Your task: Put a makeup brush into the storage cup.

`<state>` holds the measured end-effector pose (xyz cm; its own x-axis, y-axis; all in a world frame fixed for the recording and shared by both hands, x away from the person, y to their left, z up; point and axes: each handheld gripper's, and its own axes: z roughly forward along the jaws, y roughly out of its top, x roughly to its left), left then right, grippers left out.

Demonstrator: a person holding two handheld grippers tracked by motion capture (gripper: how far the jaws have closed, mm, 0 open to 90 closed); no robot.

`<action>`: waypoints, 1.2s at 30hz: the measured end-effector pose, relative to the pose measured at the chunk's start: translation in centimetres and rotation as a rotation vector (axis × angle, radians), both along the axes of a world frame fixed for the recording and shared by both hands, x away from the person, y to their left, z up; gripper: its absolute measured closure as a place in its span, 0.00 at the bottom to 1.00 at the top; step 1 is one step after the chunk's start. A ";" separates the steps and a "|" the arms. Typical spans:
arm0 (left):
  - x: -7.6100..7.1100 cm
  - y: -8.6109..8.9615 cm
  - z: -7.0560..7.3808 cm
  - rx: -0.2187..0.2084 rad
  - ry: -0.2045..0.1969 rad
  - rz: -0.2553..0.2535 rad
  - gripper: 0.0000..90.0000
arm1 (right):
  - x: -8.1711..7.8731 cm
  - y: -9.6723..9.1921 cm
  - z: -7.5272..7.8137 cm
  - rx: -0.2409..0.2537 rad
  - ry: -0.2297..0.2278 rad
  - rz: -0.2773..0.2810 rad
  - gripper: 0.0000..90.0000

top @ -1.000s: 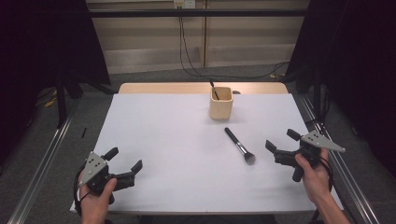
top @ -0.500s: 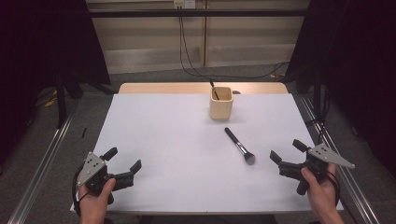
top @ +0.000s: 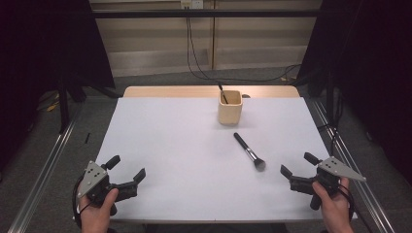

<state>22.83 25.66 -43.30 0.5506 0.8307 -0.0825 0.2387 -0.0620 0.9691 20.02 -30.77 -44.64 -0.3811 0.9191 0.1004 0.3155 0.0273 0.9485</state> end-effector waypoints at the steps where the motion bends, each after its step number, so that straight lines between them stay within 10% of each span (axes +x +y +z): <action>1: 0.0 -0.1 0.0 0.007 -0.001 -0.005 0.03 | -0.1 0.0 0.0 -0.005 -0.004 0.004 0.00; 23: 0.2 0.4 -0.1 -0.002 0.005 0.005 0.03 | 0.9 0.7 1.1 0.024 -0.034 0.027 0.00; 36: 0.2 0.2 0.0 0.016 -0.002 0.018 0.03 | 4.3 2.4 1.7 0.036 0.002 0.119 0.02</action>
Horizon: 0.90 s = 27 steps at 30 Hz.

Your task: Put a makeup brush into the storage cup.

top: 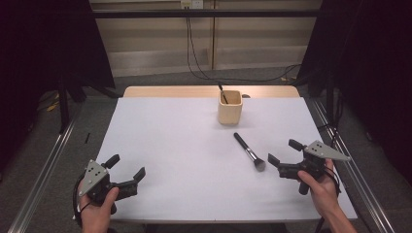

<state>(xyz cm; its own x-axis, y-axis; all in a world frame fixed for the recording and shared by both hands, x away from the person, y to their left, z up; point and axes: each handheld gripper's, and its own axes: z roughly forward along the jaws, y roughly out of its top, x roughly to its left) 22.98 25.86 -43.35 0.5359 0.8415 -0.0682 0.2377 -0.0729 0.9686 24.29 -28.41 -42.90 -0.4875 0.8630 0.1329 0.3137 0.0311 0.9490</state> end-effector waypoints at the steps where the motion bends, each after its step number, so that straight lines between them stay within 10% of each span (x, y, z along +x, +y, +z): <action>1: 0.0 0.0 0.0 0.000 0.000 0.000 0.03 | 0.0 0.0 0.0 0.000 0.000 0.000 0.02; 27: -0.5 0.4 0.0 0.011 0.003 0.026 0.03 | 6.6 3.1 2.1 -0.138 0.141 0.153 0.02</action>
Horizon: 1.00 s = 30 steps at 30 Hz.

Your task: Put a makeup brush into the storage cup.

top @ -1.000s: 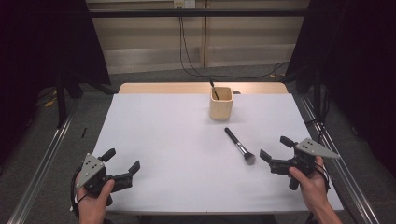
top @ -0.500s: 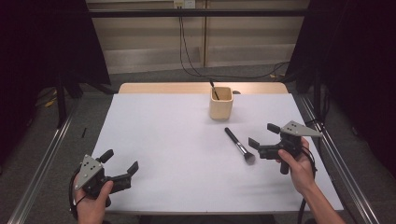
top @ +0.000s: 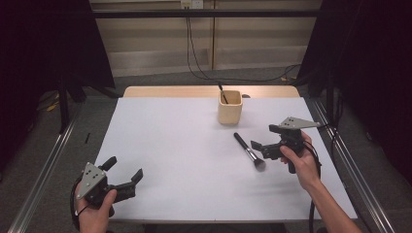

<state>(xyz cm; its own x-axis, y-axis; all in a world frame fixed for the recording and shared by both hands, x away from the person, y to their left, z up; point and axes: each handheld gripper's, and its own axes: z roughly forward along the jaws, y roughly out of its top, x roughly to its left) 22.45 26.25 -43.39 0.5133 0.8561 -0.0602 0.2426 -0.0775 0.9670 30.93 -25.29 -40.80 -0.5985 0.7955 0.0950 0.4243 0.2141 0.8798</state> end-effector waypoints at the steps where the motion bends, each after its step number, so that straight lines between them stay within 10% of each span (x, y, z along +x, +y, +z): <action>1: 0.0 0.0 0.0 -0.003 0.002 0.003 0.03 | 0.4 0.0 0.0 0.008 0.026 0.005 0.02; 30: 0.1 0.0 0.0 0.019 0.001 -0.007 0.03 | 4.6 1.9 0.2 -0.230 0.404 0.074 0.04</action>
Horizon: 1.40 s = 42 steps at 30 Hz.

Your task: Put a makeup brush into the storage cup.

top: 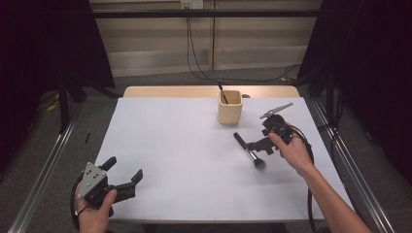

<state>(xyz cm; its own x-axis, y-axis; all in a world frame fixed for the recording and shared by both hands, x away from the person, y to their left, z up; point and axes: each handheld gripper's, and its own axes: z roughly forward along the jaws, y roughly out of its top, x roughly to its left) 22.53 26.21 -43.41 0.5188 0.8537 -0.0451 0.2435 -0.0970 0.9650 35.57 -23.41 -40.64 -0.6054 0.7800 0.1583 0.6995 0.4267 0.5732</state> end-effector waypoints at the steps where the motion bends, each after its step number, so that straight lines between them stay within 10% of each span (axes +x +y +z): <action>1: 0.0 0.0 0.0 0.000 0.000 0.000 0.03 | 0.1 0.1 0.0 -0.005 0.024 0.005 0.04; 10: 0.0 -0.1 0.0 0.001 0.000 -0.005 0.03 | 1.5 0.9 -0.4 -0.110 0.219 0.053 0.05; 24: -0.1 0.0 0.1 -0.003 -0.003 -0.004 0.03 | 3.3 2.8 -1.9 -0.249 0.369 0.081 0.07; 34: 0.0 -0.1 0.0 -0.003 0.001 -0.010 0.03 | 3.8 2.8 -2.9 -0.260 0.410 0.072 0.07; 42: 0.0 -0.1 0.0 -0.006 0.002 -0.011 0.03 | 3.7 3.3 -3.7 -0.288 0.407 0.077 0.34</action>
<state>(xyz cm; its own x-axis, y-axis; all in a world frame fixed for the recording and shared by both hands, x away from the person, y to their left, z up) 22.55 26.08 -43.41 0.5279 0.8478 -0.0512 0.2442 -0.0938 0.9652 39.23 -20.15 -44.35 -0.5967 0.7824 0.1784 0.8023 0.5865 0.1113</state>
